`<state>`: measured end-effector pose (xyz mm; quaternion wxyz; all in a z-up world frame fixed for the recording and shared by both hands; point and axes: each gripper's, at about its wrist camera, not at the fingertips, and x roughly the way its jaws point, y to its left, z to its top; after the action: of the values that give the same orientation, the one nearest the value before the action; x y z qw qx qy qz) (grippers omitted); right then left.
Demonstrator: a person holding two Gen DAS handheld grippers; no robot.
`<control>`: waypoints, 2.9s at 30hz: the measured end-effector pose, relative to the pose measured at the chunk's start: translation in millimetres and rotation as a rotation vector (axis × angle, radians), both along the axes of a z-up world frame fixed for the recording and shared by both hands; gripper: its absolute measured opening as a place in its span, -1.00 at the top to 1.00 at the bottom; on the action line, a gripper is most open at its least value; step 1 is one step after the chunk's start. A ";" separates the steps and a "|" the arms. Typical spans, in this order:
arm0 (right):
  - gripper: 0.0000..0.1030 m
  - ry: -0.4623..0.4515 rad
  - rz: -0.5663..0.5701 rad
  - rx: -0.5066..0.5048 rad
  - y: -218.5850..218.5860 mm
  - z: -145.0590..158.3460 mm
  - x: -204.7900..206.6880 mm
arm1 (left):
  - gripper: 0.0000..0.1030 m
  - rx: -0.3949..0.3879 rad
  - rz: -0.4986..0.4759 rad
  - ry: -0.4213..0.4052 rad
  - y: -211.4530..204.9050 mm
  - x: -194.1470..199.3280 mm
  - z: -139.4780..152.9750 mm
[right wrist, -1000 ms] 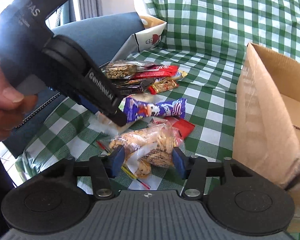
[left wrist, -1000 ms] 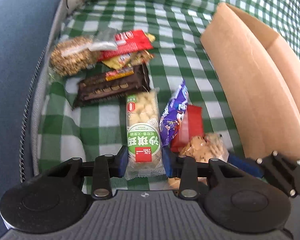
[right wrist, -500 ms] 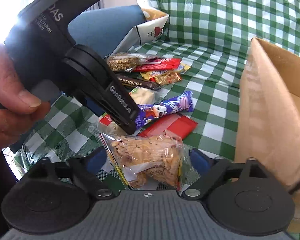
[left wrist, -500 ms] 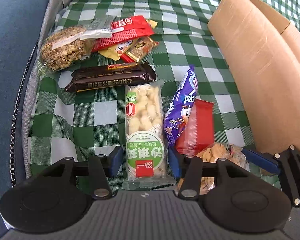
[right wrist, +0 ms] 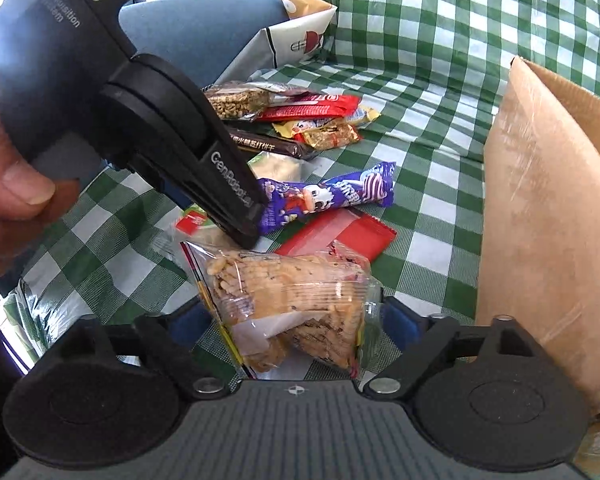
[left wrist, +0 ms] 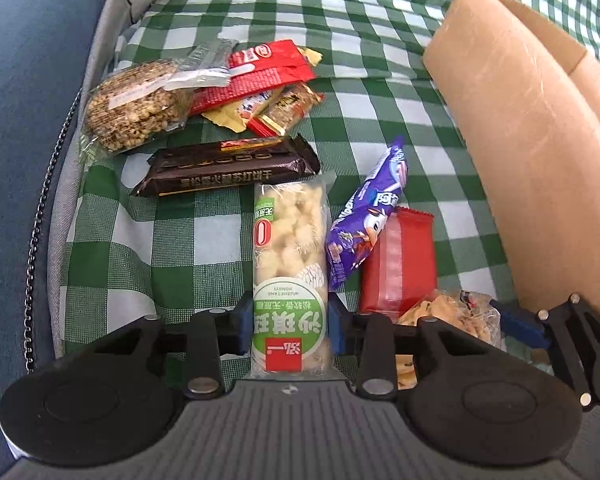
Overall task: Organize snacks
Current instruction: 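Grasp the green-label cracker bar with left tool while right tool grasps clear cookie bag, then carry the cracker bar and cookie bag over the cardboard box with both tools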
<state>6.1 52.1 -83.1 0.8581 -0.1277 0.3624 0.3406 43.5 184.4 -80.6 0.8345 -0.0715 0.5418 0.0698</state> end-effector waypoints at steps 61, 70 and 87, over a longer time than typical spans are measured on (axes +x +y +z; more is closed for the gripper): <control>-0.40 -0.397 -0.339 0.185 -228.9 137.7 73.4 | 0.24 -0.247 0.027 -0.652 -87.0 -0.5 123.8; -0.40 -0.407 -0.384 0.184 -231.0 140.3 71.7 | 0.24 -0.261 0.031 -0.679 -85.2 -4.8 127.2; -0.41 -0.411 -0.382 0.166 -227.2 138.9 70.3 | 0.24 -0.280 0.013 -0.722 -89.4 -7.2 130.9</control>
<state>76.4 -175.1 55.9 0.9696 -0.0525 0.1694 0.1683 36.3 95.0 50.3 0.9532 -0.2080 0.2173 -0.0294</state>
